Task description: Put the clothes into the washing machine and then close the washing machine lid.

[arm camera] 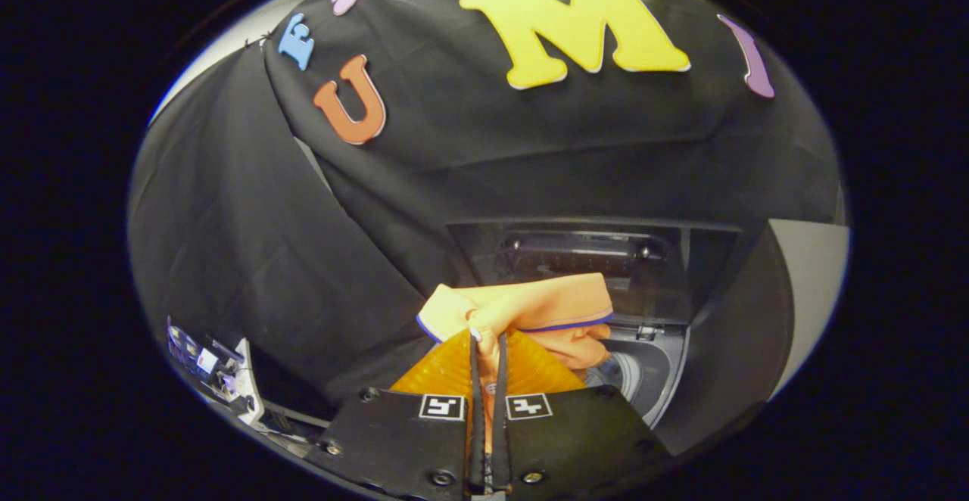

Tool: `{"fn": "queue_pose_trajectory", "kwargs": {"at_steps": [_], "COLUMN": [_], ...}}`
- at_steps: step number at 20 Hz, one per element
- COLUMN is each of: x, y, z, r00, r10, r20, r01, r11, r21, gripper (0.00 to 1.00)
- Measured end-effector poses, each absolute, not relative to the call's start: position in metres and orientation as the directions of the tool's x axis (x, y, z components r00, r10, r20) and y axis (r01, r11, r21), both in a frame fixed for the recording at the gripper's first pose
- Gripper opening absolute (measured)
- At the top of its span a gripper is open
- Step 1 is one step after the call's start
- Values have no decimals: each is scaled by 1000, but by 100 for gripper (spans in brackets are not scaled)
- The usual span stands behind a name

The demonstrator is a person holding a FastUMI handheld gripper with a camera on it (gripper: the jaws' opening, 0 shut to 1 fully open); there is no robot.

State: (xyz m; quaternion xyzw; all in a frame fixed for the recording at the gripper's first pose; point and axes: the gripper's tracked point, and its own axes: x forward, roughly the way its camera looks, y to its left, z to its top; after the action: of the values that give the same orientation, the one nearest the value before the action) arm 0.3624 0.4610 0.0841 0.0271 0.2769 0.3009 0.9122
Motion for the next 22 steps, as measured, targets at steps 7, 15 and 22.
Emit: {"fn": "queue_pose_trajectory", "kwargs": {"at_steps": [7, 15, 22], "x": [410, 425, 426], "y": [461, 448, 445], "z": [8, -64, -69], "r00": [665, 629, 644], "r10": [472, 356, 320], "r20": [-579, -691, -695], "r01": [-492, -386, -363], "r11": [860, 915, 927], "r21": [136, 119, 90], "gripper": [7, 7, 12]}}
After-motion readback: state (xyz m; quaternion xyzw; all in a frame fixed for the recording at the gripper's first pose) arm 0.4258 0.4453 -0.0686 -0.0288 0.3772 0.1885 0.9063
